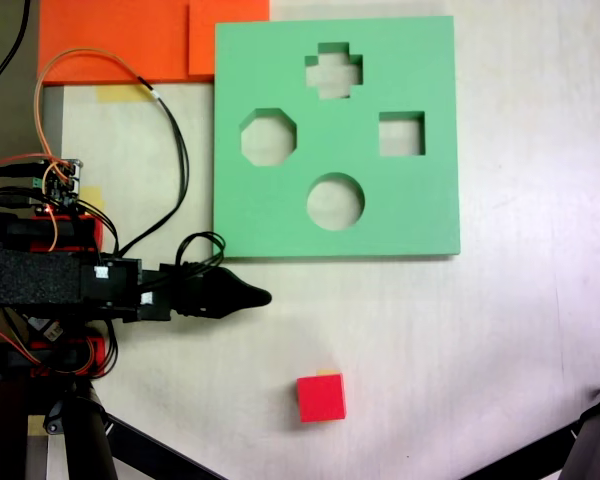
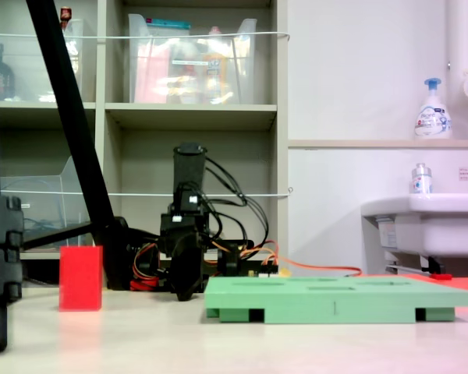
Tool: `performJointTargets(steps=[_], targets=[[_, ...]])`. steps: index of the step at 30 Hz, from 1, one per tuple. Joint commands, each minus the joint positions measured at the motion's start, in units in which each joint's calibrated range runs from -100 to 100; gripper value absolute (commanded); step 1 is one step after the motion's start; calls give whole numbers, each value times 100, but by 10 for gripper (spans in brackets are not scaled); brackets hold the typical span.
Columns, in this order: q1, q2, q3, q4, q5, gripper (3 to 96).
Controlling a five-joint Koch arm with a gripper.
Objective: Put the square block into the corresponding hole
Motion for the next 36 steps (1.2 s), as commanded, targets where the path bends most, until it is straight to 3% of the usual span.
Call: performJointTargets(steps=[1,9,13,16,25,31,33,36], targets=[[-20,-55,-108,-648,54,493],[-532,-55,-38,-638,2471,472],[-620,-55,2494,-4384,3219,468],[-611,-55,4080,-6339,3419,468],[-708,1,7290,-8997,3639,454],[-816,1775,8925,-10017,3614,462],[-918,2222,9194,-9950,3565,507],[-947,3199,9862,-10027,3512,673]])
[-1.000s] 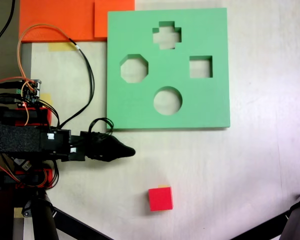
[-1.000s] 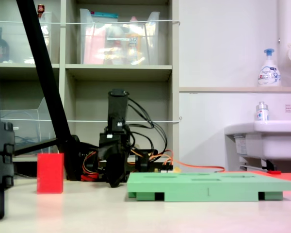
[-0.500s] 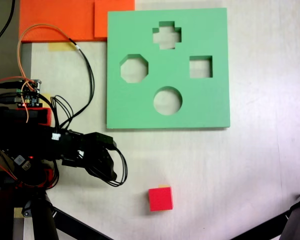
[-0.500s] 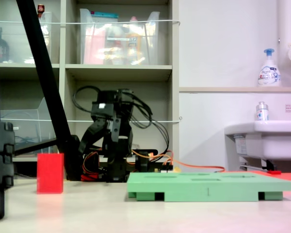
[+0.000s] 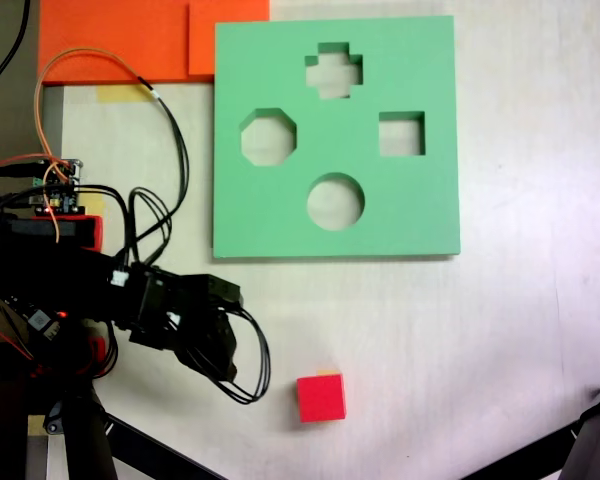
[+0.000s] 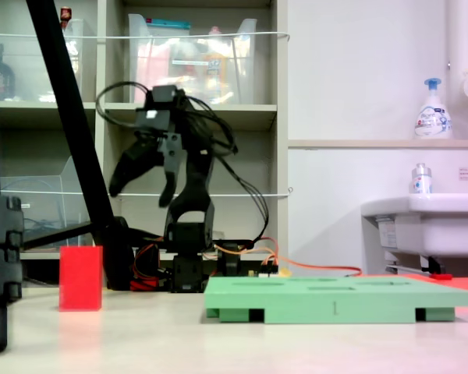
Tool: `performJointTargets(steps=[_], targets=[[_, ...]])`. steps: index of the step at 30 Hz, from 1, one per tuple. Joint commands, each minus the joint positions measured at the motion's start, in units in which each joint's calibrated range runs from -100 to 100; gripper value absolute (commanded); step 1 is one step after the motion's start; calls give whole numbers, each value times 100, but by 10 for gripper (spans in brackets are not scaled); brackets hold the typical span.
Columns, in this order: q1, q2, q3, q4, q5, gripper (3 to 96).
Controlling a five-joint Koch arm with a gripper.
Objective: Put the square block into the corresponding hole
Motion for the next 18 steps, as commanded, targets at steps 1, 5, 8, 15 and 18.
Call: performJointTargets(steps=[1,5,8,15,18], targets=[[-39,1045,790,5,-122,767],[-39,2596,1538,43,-249,907],[-44,3741,2046,43,-415,907],[-59,6185,3053,43,-562,907],[-78,6981,3173,53,-615,907]])
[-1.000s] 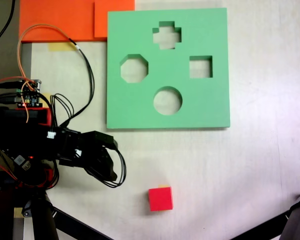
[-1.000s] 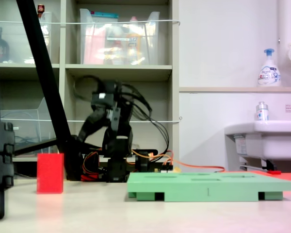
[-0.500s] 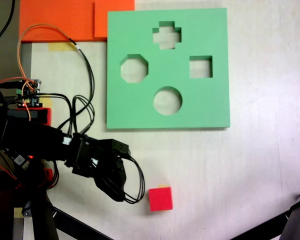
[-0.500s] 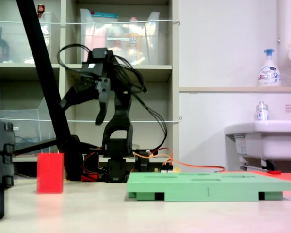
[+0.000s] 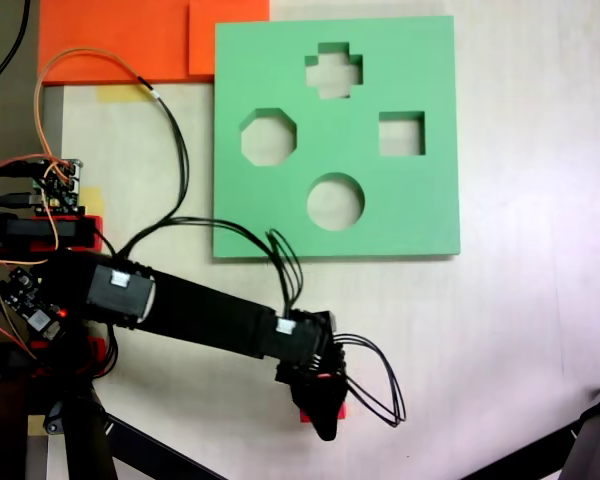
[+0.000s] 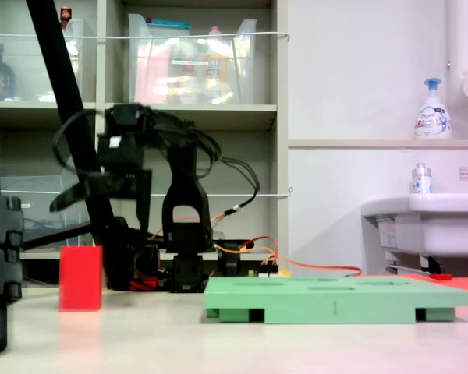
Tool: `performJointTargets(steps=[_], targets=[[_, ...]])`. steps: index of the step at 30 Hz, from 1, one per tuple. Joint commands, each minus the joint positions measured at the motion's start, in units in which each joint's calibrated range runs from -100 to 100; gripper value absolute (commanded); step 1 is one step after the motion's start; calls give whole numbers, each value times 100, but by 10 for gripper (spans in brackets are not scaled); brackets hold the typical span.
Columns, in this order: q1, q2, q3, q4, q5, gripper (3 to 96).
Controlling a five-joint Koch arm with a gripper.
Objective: Put the square block into the corresponding hole
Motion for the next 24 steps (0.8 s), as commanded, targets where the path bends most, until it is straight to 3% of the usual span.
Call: performJointTargets(steps=[1,18,24], targets=[[-29,638,380,43,-103,907],[-142,1350,-39,53,-225,897],[-205,1141,-358,43,-249,686]])
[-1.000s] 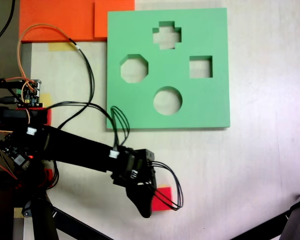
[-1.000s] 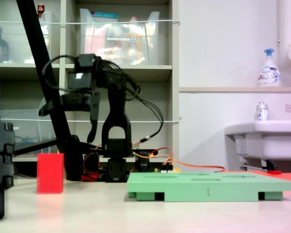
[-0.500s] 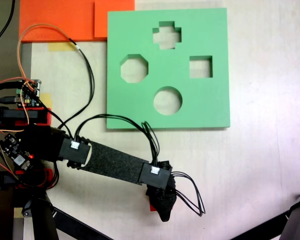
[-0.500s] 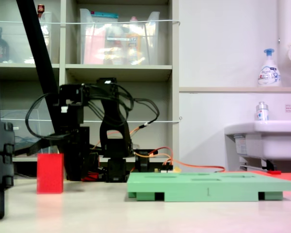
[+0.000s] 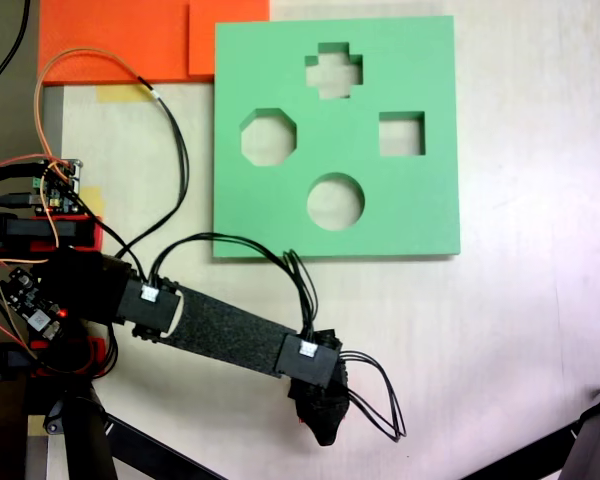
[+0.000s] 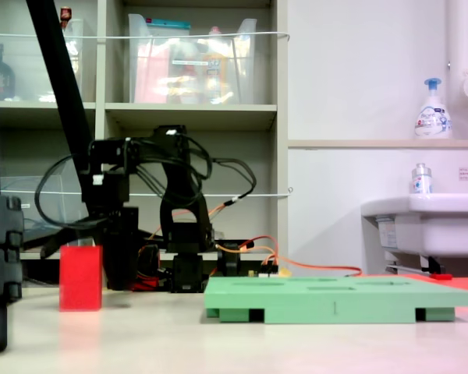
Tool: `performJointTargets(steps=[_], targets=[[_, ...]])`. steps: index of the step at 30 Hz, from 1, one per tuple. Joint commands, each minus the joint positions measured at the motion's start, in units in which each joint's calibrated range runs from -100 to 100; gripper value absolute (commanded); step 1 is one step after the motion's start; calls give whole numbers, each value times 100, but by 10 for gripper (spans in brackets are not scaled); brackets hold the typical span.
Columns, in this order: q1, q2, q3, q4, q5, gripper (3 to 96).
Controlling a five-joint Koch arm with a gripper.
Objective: Put the square block into the corresponding hole
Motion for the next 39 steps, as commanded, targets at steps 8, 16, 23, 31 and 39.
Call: performJointTargets(steps=[8,16,23,31,39], targets=[[-63,-549,-432,-35,-93,441],[-34,-787,-521,-131,39,360],[15,-1178,-511,-276,181,327],[122,-1918,-521,-671,391,328],[635,-3706,-461,-969,1201,328]])
